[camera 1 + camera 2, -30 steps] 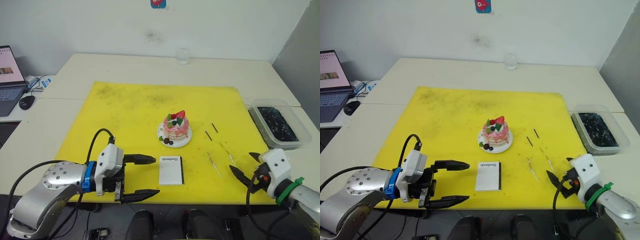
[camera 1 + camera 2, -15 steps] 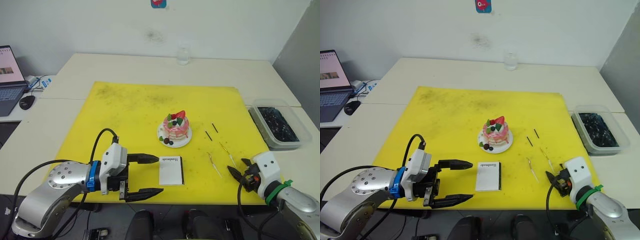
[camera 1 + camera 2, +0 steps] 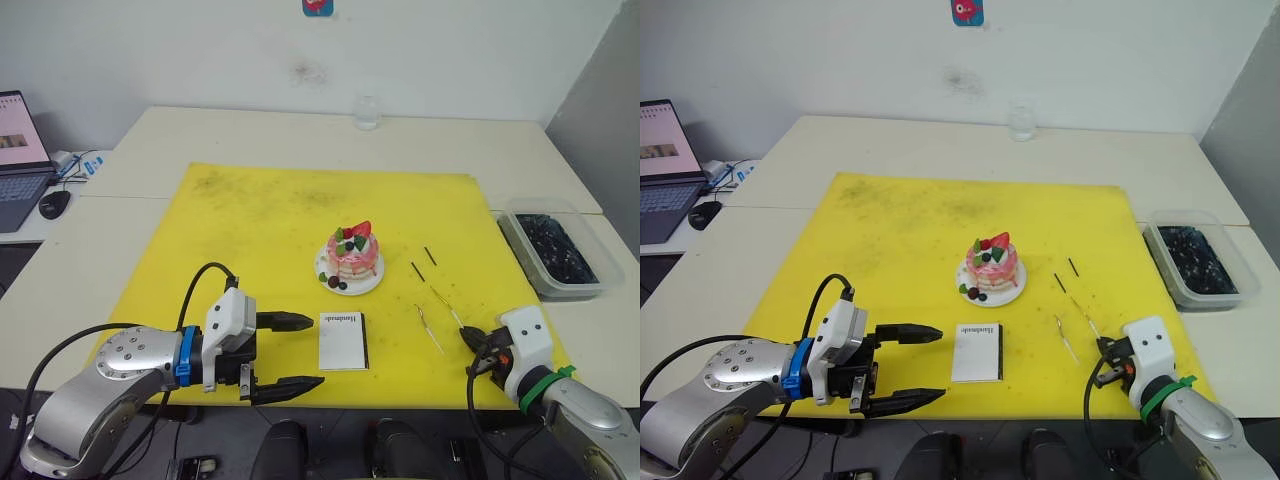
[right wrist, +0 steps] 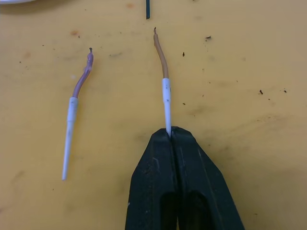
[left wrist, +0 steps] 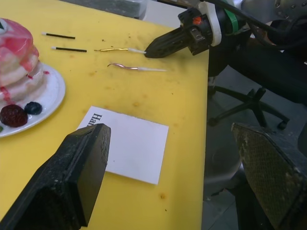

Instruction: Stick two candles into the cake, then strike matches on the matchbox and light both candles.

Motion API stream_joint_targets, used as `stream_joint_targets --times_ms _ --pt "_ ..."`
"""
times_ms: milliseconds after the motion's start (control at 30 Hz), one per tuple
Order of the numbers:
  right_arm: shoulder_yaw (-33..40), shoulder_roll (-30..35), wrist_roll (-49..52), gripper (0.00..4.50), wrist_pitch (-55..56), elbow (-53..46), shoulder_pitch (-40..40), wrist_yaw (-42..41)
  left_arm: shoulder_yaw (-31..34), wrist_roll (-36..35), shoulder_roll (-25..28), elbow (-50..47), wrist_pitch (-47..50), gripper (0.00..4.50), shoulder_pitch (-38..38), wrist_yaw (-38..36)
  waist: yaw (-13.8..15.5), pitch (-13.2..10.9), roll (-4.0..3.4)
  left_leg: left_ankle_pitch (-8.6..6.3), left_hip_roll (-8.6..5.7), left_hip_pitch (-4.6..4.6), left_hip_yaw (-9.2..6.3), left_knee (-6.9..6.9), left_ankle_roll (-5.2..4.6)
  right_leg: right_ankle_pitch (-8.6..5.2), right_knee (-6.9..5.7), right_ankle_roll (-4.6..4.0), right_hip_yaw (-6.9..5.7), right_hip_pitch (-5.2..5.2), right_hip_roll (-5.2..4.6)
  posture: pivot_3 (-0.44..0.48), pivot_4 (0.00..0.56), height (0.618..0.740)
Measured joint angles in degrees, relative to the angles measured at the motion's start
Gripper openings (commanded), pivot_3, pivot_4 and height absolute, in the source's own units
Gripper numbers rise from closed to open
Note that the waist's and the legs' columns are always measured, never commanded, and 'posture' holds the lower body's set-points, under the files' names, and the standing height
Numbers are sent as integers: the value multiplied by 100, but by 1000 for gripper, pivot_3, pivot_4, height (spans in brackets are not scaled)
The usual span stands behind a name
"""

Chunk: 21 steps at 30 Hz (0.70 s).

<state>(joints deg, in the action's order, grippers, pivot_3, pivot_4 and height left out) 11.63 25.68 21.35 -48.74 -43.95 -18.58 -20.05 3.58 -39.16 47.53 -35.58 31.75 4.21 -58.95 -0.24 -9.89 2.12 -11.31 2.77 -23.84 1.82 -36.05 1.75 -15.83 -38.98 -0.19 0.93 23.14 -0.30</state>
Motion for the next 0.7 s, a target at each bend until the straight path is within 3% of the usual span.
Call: stream_joint_targets --times_ms 267,333,500,700 --pt "554 14 614 22 0 -244 160 -244 9 -431 15 31 894 4500 -242 443 0 -2 -1 0 4 -2 -4 5 0 -3 0 -5 -5 2 4 0 150 740" --pt "865 13 1539 22 -91 -497 738 -368 115 -1344 -260 262 1682 4500 -815 898 0 -6 -7 0 3 -4 -7 0 -1 7 -2 12 -5 1 8 0 150 740" --pt "1038 312 3601 22 -516 -730 1473 -34 342 -3469 -715 606 2536 4500 -1586 2071 -9 -6 3 0 0 -5 -7 0 -1 22 0 39 -2 -3 10 0 150 740" --pt "788 950 6275 22 -353 -431 2181 1276 179 -5381 -1440 836 2455 4500 -2016 3616 -9 -8 7 0 -6 -13 -12 0 -1 22 2 42 -2 -2 13 0 150 740"
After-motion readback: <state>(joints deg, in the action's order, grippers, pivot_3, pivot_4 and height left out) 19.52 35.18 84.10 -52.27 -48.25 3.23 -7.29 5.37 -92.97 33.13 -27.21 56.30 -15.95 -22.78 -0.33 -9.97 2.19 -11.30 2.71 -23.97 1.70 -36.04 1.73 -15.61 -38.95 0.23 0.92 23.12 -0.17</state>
